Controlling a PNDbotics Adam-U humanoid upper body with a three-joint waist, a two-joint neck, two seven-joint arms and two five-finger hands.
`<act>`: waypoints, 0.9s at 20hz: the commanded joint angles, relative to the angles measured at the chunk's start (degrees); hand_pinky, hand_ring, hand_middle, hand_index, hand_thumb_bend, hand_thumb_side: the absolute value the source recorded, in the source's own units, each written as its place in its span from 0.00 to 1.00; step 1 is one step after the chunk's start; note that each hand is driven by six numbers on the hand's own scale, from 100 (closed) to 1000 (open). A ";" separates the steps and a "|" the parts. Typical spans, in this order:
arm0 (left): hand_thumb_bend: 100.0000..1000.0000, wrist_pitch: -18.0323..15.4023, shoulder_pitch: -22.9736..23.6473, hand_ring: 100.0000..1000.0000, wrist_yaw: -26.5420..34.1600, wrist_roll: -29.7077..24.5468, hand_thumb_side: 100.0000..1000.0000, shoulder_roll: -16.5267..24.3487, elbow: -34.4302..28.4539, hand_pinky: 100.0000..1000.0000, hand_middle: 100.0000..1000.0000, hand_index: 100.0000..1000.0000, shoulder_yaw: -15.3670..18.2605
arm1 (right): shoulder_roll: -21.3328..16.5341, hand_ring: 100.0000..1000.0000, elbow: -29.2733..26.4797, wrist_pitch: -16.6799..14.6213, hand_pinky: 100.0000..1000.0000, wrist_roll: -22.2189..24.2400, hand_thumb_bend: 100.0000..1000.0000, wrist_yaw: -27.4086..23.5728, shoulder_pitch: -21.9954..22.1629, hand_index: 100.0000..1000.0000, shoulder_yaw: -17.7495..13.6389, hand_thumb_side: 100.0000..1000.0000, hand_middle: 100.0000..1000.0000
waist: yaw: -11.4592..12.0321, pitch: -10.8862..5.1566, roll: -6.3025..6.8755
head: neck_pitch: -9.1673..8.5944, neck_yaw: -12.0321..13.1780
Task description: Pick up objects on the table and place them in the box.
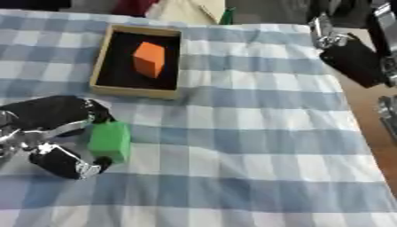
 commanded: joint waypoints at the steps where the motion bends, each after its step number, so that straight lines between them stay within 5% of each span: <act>1: 0.06 0.35 -0.78 0.73 1.11 -0.99 0.35 2.36 -2.13 0.80 0.65 0.82 1.50 | -1.05 0.76 -0.85 0.21 0.84 -0.20 0.00 -0.05 -0.27 0.75 -0.95 0.75 0.61 | 0.00 -1.51 0.54 | -0.80 -0.46; 12: 0.00 6.59 -3.25 0.66 11.53 0.16 0.33 6.18 -8.03 0.75 0.58 0.78 8.14 | -0.85 0.75 -0.85 0.23 0.84 -0.50 0.00 0.15 -0.67 0.75 -1.19 0.74 0.61 | -0.66 -1.55 1.01 | 0.08 -2.18; 18: 0.00 6.28 -7.97 0.65 15.86 2.55 0.33 6.04 -3.50 0.74 0.57 0.78 9.74 | -0.83 0.75 -0.85 0.08 0.84 -0.01 0.00 0.09 -1.46 0.75 -0.82 0.74 0.61 | -1.93 -1.21 1.19 | -0.17 -1.38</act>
